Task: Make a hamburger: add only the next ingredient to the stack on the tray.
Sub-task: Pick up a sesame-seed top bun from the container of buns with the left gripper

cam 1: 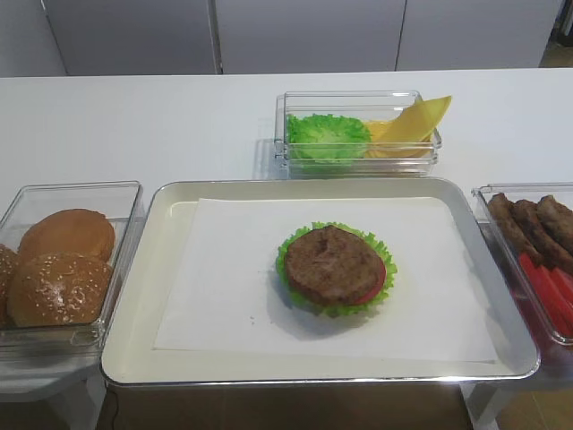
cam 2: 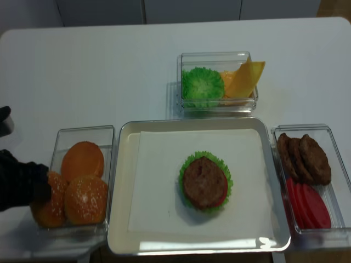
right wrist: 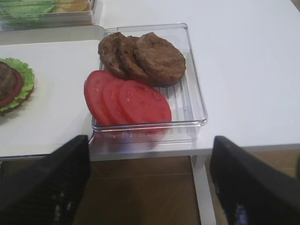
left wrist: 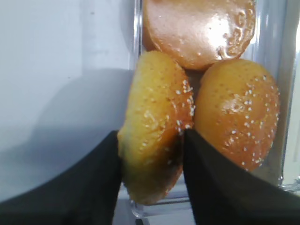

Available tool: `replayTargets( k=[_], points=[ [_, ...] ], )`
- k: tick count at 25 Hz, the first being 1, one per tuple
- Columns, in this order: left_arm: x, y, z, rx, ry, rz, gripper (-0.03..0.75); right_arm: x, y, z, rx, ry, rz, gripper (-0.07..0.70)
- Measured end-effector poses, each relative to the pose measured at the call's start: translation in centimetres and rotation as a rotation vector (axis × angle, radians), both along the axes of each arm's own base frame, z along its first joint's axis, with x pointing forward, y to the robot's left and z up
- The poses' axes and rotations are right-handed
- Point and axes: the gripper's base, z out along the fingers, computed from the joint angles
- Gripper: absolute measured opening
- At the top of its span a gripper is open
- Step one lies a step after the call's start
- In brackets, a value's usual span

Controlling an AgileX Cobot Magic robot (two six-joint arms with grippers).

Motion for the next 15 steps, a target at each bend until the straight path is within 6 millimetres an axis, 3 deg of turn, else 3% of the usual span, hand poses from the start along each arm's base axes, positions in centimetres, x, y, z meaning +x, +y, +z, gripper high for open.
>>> replayTargets(
  k=[15],
  points=[
    [-0.01,-0.18,0.16,-0.022,-0.006,0.007,0.216,0.0,0.0,0.0,0.0,0.0,0.0,0.608]
  ],
)
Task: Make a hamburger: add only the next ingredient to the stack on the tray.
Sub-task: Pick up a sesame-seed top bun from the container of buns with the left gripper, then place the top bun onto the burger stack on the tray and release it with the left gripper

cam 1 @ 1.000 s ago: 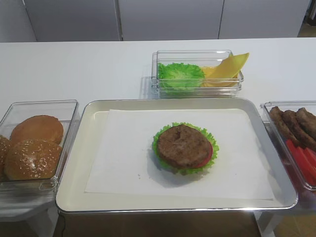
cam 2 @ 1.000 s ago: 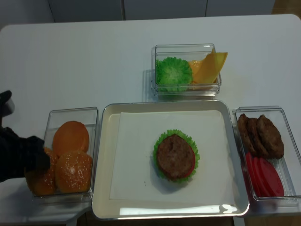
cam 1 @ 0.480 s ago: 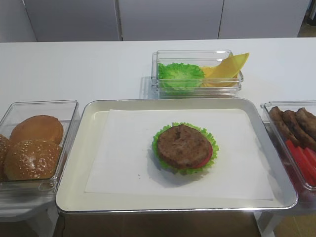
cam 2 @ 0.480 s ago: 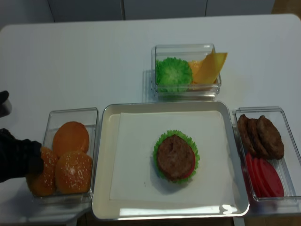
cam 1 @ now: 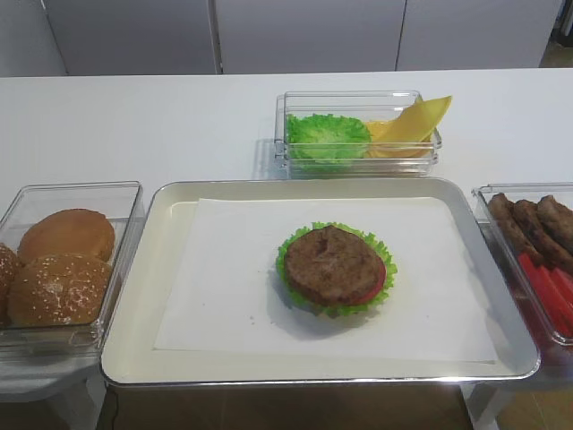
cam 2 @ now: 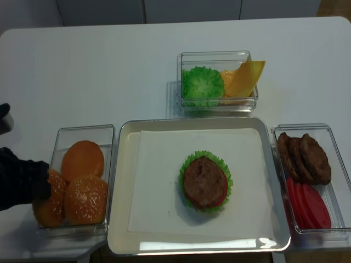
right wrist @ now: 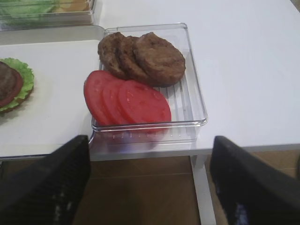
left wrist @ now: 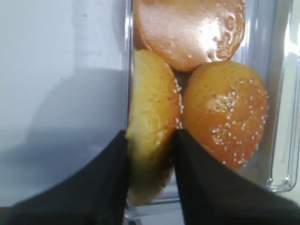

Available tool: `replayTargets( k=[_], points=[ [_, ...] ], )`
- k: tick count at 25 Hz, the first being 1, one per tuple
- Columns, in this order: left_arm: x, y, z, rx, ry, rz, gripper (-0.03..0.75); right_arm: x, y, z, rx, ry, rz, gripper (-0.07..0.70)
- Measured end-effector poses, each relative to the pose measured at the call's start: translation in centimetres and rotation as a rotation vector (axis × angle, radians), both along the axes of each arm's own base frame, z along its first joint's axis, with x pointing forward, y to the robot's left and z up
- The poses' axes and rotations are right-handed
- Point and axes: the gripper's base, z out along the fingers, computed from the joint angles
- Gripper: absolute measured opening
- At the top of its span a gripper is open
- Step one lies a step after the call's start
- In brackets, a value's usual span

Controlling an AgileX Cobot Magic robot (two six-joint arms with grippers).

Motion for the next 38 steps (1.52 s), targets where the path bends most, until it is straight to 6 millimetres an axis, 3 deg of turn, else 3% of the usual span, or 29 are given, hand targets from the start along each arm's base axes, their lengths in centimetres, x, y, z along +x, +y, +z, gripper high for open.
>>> replayTargets(
  k=[6,14,19,25,31,38],
  points=[
    [-0.4,-0.1,0.7,0.009,-0.031,-0.016,0.178,0.0,0.0,0.0,0.0,0.0,0.0,0.608],
    [-0.8,-0.3,4.4,0.028,-0.16,-0.028,0.175,0.0,0.0,0.0,0.0,0.0,0.0,0.608],
    [-1.0,-1.4,6.5,-0.091,-0.218,-0.051,0.172,0.0,0.0,0.0,0.0,0.0,0.0,0.608],
    [-0.6,-4.3,7.7,-0.306,-0.303,-0.145,0.167,0.0,0.0,0.0,0.0,0.0,0.0,0.608],
    [0.4,-8.7,7.8,-0.433,-0.348,-0.244,0.163,0.0,0.0,0.0,0.0,0.0,0.0,0.608],
    [1.7,-14.5,6.2,-0.495,-0.36,-0.368,0.163,0.0,0.0,0.0,0.0,0.0,0.0,0.608]
  ],
)
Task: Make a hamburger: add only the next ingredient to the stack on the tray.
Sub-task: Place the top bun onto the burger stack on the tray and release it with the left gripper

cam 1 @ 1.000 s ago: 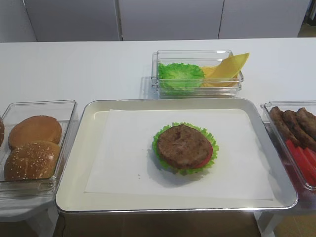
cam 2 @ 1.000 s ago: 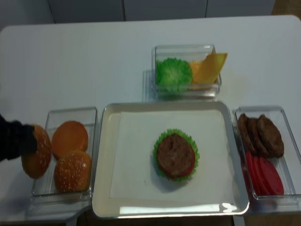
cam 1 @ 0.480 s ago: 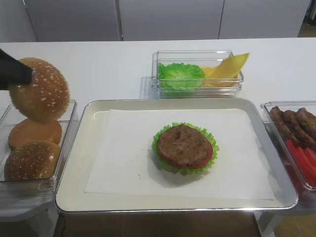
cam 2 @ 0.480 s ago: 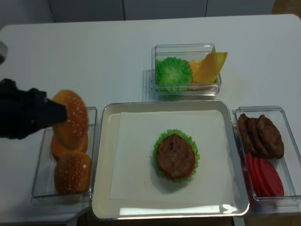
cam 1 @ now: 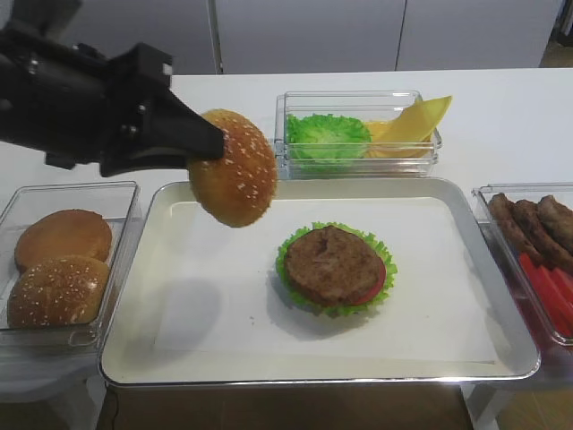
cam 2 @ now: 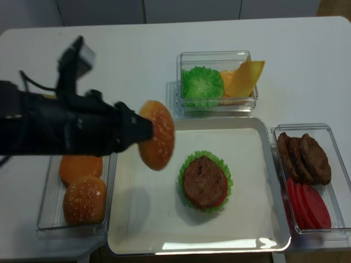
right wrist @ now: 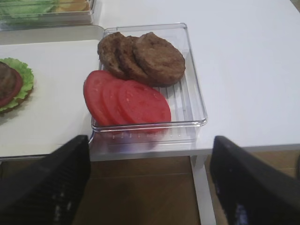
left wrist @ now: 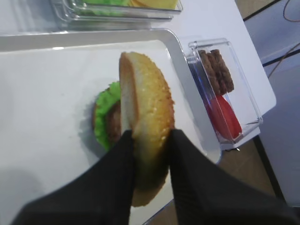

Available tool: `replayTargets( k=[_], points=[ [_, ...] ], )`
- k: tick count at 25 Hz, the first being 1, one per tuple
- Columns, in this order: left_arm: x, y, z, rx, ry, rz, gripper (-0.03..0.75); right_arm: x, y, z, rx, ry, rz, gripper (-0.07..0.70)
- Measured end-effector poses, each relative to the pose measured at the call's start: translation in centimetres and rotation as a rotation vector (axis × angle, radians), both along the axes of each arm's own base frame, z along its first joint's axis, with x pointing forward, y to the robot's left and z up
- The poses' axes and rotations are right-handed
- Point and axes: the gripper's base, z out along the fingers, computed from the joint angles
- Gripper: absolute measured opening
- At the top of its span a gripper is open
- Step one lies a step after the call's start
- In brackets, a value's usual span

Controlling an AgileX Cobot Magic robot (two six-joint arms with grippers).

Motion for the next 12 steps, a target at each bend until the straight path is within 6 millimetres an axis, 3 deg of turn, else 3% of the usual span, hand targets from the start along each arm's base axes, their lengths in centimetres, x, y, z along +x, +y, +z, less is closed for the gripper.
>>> replayTargets(
  k=[8,12],
  points=[
    [1.5,-6.0,-3.5,-0.191,0.16,-0.09,0.158,0.0,0.0,0.0,0.0,0.0,0.0,0.608],
    [2.5,-7.4,-5.2,-0.259,0.21,-0.082,0.157,0.0,0.0,0.0,0.0,0.0,0.0,0.608]
  ],
)
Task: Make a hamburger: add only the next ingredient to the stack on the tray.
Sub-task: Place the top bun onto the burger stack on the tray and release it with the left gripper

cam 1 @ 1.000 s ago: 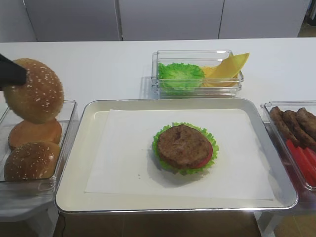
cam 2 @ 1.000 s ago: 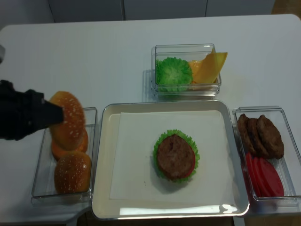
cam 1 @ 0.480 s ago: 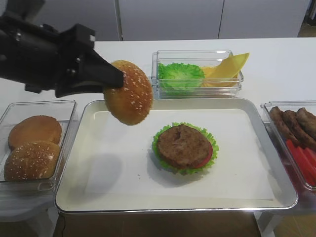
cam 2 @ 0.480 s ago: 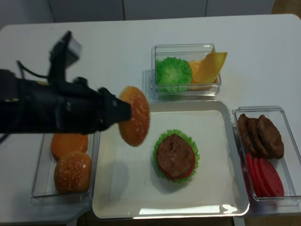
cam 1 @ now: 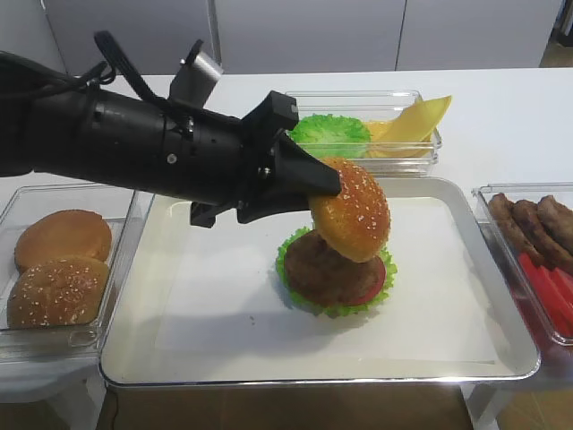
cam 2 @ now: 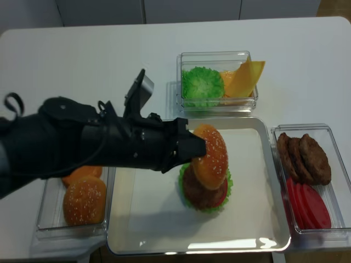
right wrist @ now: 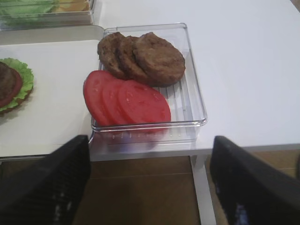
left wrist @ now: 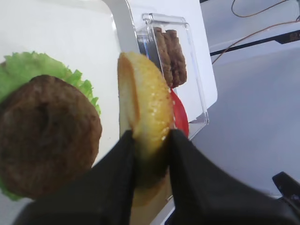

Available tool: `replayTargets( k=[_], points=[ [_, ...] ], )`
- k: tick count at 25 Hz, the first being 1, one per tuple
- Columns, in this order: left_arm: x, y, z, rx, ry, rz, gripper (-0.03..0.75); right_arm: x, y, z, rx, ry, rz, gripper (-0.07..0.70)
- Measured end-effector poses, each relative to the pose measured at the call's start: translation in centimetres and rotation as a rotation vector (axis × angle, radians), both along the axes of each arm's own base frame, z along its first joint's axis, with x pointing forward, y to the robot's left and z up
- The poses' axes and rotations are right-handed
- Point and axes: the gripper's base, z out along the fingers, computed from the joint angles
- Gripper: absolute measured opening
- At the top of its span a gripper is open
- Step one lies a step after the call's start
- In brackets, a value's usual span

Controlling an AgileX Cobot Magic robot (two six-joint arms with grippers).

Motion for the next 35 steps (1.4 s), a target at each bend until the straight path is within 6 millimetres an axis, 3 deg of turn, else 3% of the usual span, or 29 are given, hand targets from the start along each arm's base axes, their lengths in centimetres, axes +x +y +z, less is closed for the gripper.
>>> replayTargets(
  k=[9,20,28,35],
  points=[
    [0.4,-0.4,-0.6,-0.029,0.023,0.004,0.155,0.0,0.0,0.0,-0.001,0.0,0.0,0.608],
    [0.5,0.5,-1.1,-0.059,0.074,-0.004,0.155,0.0,0.0,0.0,-0.001,0.0,0.0,0.608],
    [1.1,-0.1,-3.0,-0.072,0.168,-0.022,0.154,0.0,0.0,0.0,-0.001,0.0,0.0,0.608],
    [1.4,0.2,-3.0,-0.09,0.168,-0.011,0.154,0.0,0.0,0.0,-0.001,0.0,0.0,0.608]
  ],
)
